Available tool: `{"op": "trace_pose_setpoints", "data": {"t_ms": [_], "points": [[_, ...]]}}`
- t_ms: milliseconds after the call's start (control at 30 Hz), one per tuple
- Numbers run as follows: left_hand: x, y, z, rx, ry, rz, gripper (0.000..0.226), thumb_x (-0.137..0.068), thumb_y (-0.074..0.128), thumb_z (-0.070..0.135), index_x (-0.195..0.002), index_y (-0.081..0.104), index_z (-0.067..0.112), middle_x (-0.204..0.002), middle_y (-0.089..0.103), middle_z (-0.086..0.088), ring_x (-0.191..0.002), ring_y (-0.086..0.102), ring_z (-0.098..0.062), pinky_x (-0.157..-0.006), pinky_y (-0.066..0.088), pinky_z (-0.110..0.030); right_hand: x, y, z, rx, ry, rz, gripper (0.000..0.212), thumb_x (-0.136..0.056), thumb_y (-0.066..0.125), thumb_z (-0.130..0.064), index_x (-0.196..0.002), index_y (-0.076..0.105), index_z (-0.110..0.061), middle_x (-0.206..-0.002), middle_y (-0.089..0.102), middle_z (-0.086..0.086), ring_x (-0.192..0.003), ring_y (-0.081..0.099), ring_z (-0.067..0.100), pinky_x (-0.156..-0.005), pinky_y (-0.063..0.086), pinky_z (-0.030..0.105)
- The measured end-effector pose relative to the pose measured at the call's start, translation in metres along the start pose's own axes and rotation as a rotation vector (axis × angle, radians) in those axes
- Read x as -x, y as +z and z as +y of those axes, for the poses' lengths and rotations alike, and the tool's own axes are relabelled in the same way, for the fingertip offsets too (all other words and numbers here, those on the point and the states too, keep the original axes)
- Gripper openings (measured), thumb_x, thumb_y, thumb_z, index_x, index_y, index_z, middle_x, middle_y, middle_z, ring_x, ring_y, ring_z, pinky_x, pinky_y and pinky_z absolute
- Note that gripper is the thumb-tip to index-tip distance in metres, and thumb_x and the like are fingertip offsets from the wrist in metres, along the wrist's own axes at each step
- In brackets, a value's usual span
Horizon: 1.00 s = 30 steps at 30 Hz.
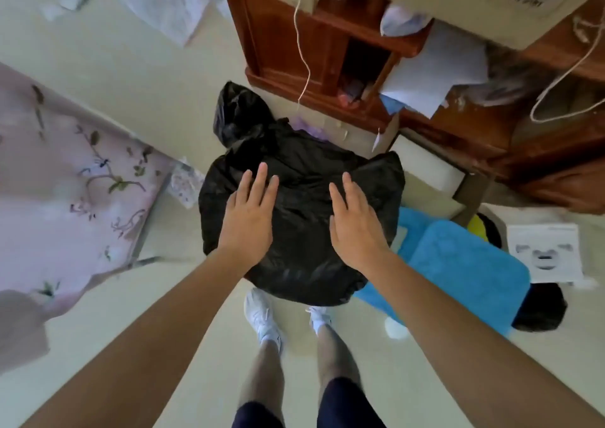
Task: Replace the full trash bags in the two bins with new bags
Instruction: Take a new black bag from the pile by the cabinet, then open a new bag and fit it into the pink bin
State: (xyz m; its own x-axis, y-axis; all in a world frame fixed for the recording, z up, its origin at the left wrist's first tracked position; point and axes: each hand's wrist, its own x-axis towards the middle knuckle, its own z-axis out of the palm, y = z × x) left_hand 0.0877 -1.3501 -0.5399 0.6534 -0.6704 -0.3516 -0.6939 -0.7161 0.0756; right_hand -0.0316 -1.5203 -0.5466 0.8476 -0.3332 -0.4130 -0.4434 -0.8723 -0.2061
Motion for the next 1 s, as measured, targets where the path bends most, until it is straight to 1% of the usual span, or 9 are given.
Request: {"op": "trace_pose_setpoints", "data": {"t_ms": [67, 133, 233, 300, 400, 500, 633, 800, 1000], "points": [[-0.008, 0.046, -0.005, -0.029, 0.001, -0.088, 0.084, -0.092, 0.052, 0.016, -0.156, -0.002, 0.015, -0.164, -0.006, -0.009, -0.15, 0.005, -0.035, -0.112, 0.031, -0.046, -0.005, 0.042, -0.002, -0.047, 0.081, -0.054, 0.071, -0.103, 0.044, -0.03, -0.159, 0.004, -0.013, -0.165, 0.008, 0.013, -0.134, 0.043, 0.033, -0.099, 0.047, 0.044], [-0.006, 0.085, -0.008, -0.034, -0.018, -0.162, 0.083, -0.093, 0.052, 0.017, -0.155, -0.002, 0.013, -0.16, 0.016, -0.012, -0.141, 0.026, -0.036, -0.105, 0.038, -0.045, -0.002, 0.076, -0.002, -0.037, 0.113, -0.095, 0.075, -0.101, 0.048, -0.036, -0.159, 0.007, -0.013, -0.146, 0.042, 0.015, -0.111, 0.059, 0.033, -0.085, 0.05, 0.044], [0.013, 0.116, -0.017, -0.086, 0.026, -0.187, 0.063, -0.088, 0.057, 0.017, -0.146, 0.034, 0.013, -0.128, 0.05, -0.015, -0.115, 0.047, -0.036, -0.092, 0.042, -0.047, 0.012, 0.102, -0.005, 0.013, 0.096, -0.145, 0.069, -0.097, 0.056, -0.038, -0.155, 0.023, -0.019, -0.12, 0.059, 0.011, -0.1, 0.064, 0.032, -0.076, 0.051, 0.04], [0.031, 0.119, -0.026, -0.095, 0.097, -0.149, 0.047, -0.076, 0.07, 0.013, -0.121, 0.06, 0.012, -0.104, 0.06, -0.014, -0.096, 0.056, -0.036, -0.078, 0.047, -0.043, 0.022, 0.101, -0.01, 0.011, 0.104, -0.192, 0.06, -0.096, 0.057, -0.038, -0.15, 0.035, -0.024, -0.117, 0.062, 0.009, -0.099, 0.065, 0.033, -0.074, 0.051, 0.039], [0.055, 0.101, -0.046, -0.127, 0.127, -0.112, 0.039, -0.059, 0.084, 0.014, -0.095, 0.069, 0.012, -0.079, 0.061, -0.01, -0.072, 0.059, -0.032, -0.059, 0.048, -0.036, 0.027, 0.081, -0.025, 0.075, 0.027, -0.241, 0.043, -0.096, 0.055, -0.044, -0.135, 0.052, -0.027, -0.11, 0.063, 0.008, -0.096, 0.066, 0.034, -0.072, 0.05, 0.039], [0.076, 0.057, -0.067, -0.181, 0.105, -0.167, 0.034, -0.064, 0.084, 0.018, -0.094, 0.068, 0.017, -0.082, 0.059, -0.007, -0.072, 0.059, -0.027, -0.058, 0.046, -0.033, 0.021, 0.051, -0.053, 0.156, -0.156, -0.203, 0.029, -0.095, 0.057, -0.043, -0.114, 0.064, -0.023, -0.103, 0.06, 0.008, -0.088, 0.066, 0.033, -0.063, 0.043, 0.035], [0.118, -0.018, -0.108, -0.236, -0.087, -0.121, 0.029, -0.077, 0.074, 0.02, -0.104, 0.063, 0.019, -0.093, 0.058, -0.006, -0.082, 0.058, -0.025, -0.059, 0.037, -0.032, 0.012, 0.01, -0.115, 0.251, -0.413, -0.058, 0.022, -0.079, 0.078, -0.037, -0.088, 0.073, -0.018, -0.084, 0.058, 0.007, -0.076, 0.062, 0.03, -0.06, 0.047, 0.035], [0.219, -0.086, -0.148, -0.224, -0.416, -0.043, 0.035, -0.08, 0.072, 0.018, -0.112, 0.059, 0.02, -0.099, 0.059, -0.004, -0.089, 0.058, -0.025, -0.064, 0.038, -0.032, 0.029, -0.031, -0.216, 0.26, -0.704, 0.092, 0.017, -0.08, 0.073, -0.036, -0.086, 0.073, -0.02, -0.085, 0.058, 0.004, -0.083, 0.058, 0.028, -0.071, 0.044, 0.039], [0.377, -0.1, -0.166, -0.215, -0.656, -0.119, 0.025, -0.076, 0.074, 0.019, -0.099, 0.064, 0.022, -0.092, 0.059, -0.004, -0.081, 0.061, -0.024, -0.06, 0.043, -0.032, 0.113, -0.052, -0.311, 0.382, -0.959, -0.006, 0.018, -0.076, 0.075, -0.027, -0.091, 0.066, -0.022, -0.081, 0.061, 0.003, -0.08, 0.06, 0.026, -0.069, 0.044, 0.036]]}}
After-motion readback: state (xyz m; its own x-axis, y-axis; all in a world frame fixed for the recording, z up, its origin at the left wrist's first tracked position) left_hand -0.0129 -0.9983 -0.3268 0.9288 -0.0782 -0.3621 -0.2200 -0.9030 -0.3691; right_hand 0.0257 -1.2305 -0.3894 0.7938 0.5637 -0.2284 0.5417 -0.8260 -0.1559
